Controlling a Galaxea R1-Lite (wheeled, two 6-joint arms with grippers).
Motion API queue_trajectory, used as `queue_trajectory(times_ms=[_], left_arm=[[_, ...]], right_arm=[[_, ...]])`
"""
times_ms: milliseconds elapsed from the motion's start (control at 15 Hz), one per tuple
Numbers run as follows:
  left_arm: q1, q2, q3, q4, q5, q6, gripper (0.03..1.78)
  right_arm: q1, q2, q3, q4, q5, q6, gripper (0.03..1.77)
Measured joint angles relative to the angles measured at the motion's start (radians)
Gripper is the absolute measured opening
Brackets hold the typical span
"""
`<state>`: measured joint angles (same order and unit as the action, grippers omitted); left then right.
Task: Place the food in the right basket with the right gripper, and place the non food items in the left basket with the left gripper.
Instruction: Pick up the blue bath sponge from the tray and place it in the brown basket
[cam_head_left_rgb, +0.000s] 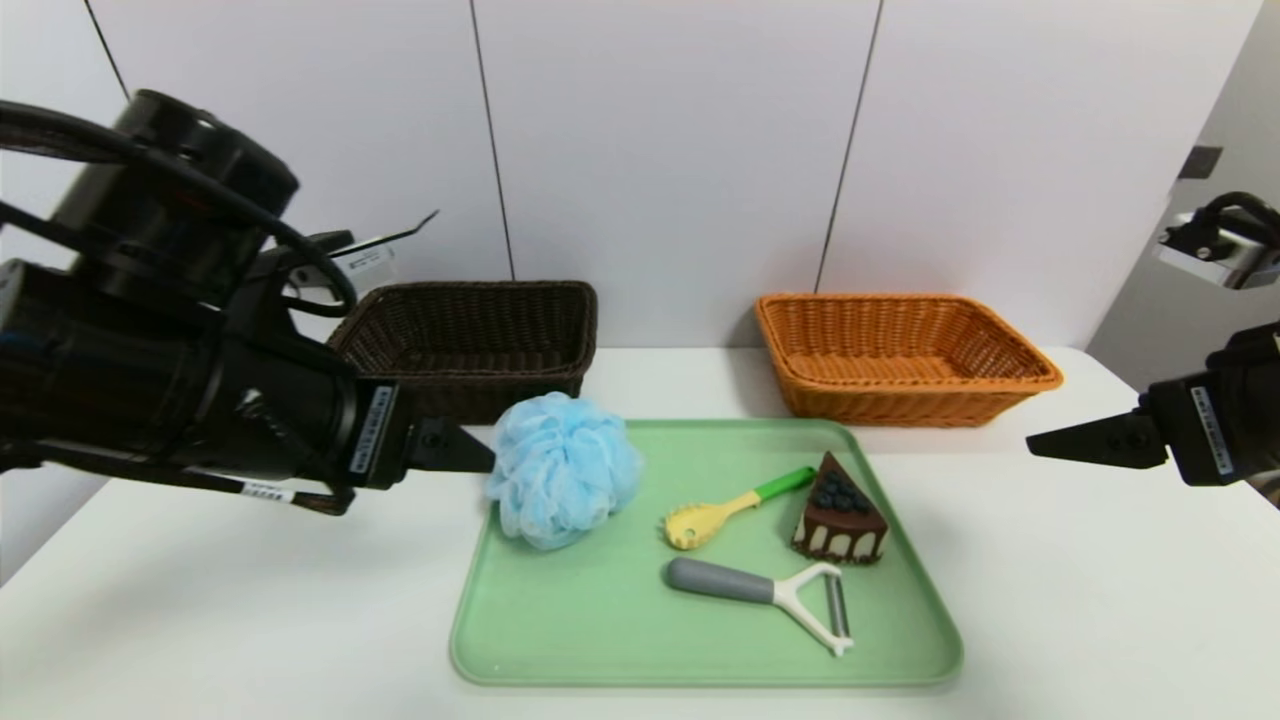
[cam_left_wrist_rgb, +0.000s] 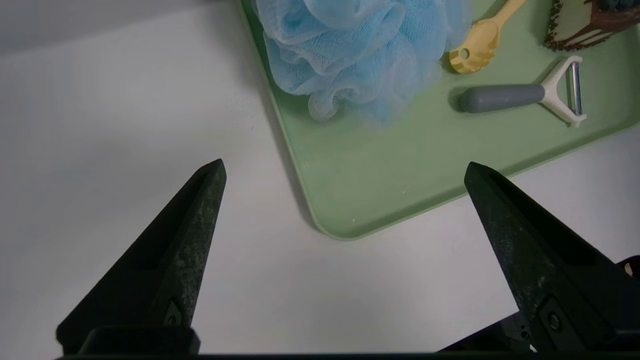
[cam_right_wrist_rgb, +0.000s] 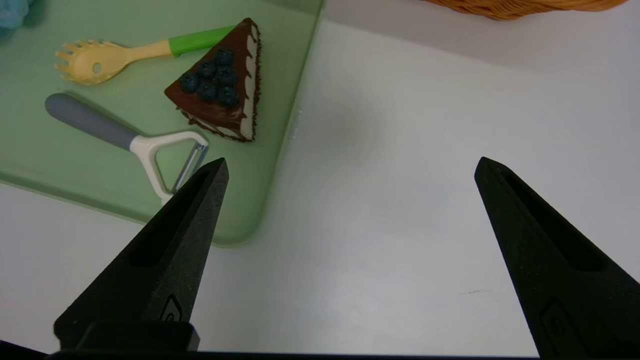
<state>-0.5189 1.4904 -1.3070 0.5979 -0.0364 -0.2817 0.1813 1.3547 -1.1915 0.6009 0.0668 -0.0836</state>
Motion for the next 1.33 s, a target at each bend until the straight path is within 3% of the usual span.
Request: queue_trajectory(times_ms=[333, 800, 1333], left_arm=[[-0.104, 0.196, -0.175, -0.001, 0.097, -0.140, 1.69], [-0.156, 0.344, -0.279, 0.013, 0.226, -0.156, 1.69], [-0.157, 0.420, -0.281, -0.001, 0.271, -0.166, 1.69]], right_arm=[[0.068, 0.050, -0.045, -0.006, 0.005, 0.023, 1.70], [0.060, 0.071, -0.033, -0.009, 0.005, 0.032, 1.70], [0.059, 0.066, -0.005, -0.009, 0.005, 0.031, 1.70]])
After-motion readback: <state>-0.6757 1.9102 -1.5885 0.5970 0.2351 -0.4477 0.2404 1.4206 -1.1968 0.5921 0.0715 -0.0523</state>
